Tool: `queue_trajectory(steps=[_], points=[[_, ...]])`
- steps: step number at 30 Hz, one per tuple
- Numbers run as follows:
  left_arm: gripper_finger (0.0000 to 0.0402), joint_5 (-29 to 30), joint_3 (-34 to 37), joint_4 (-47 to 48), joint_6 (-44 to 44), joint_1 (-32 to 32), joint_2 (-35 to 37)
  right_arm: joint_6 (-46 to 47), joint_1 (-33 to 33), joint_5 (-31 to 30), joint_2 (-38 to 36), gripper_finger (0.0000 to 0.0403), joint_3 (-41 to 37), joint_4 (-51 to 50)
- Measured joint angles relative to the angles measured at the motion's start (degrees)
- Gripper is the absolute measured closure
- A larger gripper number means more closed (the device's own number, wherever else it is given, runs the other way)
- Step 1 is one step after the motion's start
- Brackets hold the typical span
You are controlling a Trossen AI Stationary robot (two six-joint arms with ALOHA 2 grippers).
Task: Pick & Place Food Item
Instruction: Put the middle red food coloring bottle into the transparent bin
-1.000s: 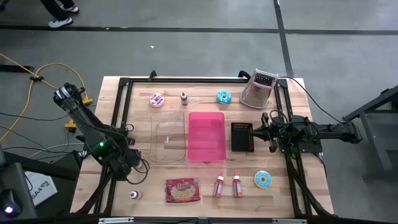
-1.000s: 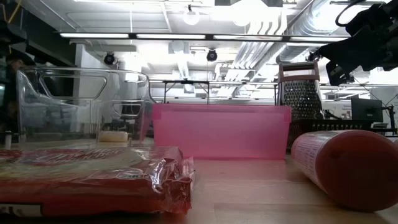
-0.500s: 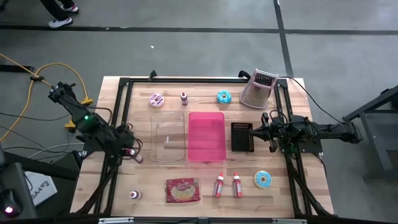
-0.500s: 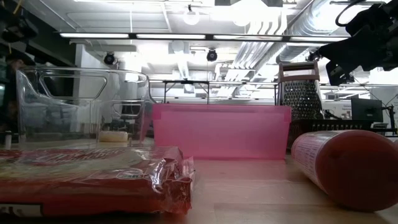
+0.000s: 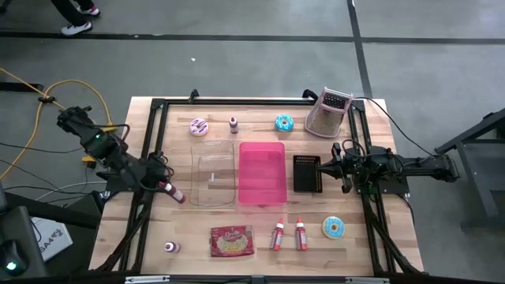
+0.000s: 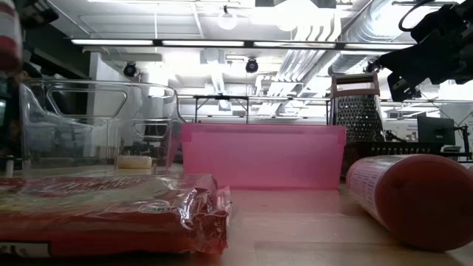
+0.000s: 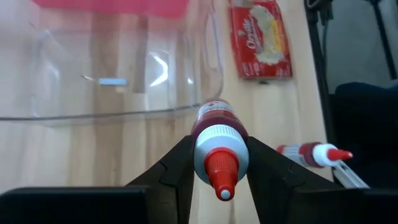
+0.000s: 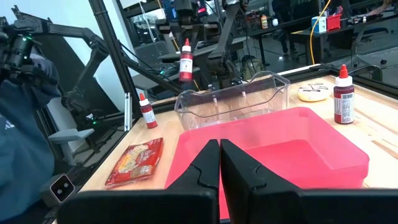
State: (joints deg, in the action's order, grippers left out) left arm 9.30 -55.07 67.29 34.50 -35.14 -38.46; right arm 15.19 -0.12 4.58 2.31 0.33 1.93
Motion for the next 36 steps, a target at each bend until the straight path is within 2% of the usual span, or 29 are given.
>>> queue_trajectory(steps=[7,14,21,29,36], points=[[0.0290,-2.2,-5.5,2.5,-11.2,9.1,-8.2,0.0,0.0,0.0,0.0,0.0401,0.0,0.0],[0.0290,-9.0,-9.0,2.4,-26.0,23.5,-16.6,0.0,0.0,0.0,0.0,0.0401,0.0,0.0],[0.0288,-17.9,-9.6,-0.3,-38.8,36.8,-22.7,0.0,0.0,0.0,0.0,0.0401,0.0,0.0],[0.0288,-18.6,-10.3,-0.3,-49.1,45.3,-28.7,0.0,0.0,0.0,0.0,0.0401,0.0,0.0],[0.0289,-15.7,-10.3,-0.6,-52.9,51.0,-34.0,0.0,0.0,0.0,0.0,0.0401,0.0,0.0]])
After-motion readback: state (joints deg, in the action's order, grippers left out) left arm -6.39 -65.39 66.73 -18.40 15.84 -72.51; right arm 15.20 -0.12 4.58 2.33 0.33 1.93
